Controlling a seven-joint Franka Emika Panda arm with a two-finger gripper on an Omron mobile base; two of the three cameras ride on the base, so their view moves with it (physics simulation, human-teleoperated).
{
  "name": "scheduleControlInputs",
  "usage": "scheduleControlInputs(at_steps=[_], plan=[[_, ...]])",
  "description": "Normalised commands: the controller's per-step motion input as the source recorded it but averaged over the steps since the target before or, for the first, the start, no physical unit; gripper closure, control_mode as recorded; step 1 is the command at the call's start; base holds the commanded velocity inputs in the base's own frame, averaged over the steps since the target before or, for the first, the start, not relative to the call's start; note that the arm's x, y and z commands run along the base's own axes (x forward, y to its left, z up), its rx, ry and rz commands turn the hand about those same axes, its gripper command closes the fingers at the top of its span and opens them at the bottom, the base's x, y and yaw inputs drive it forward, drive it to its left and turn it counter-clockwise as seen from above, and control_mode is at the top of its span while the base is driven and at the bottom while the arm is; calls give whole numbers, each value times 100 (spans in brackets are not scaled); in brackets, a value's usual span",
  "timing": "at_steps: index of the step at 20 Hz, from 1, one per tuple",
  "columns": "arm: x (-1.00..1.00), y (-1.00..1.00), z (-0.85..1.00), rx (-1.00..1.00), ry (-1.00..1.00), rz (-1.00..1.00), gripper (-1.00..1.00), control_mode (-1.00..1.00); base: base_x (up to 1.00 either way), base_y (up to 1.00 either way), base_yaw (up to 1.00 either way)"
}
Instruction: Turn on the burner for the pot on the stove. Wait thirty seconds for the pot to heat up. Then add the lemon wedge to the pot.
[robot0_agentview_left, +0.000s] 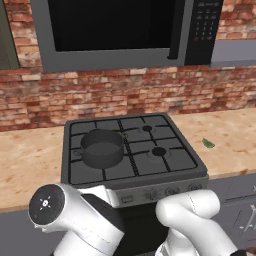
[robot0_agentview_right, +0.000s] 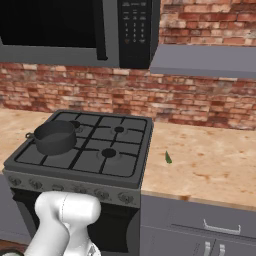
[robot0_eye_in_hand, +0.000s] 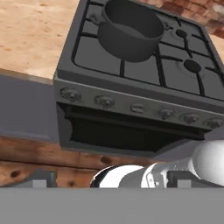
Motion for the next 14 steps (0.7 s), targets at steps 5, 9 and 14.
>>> scheduleControlInputs(at_steps=[5, 9, 14], plan=[[-7, 43, -55, 1, -21, 0, -100, -100, 0, 0, 0], [0, 37, -58, 4, -17, 0, -100, -100, 0, 0, 0], [9, 18, -52, 5, -10, 0, -100, -100, 0, 0, 0]])
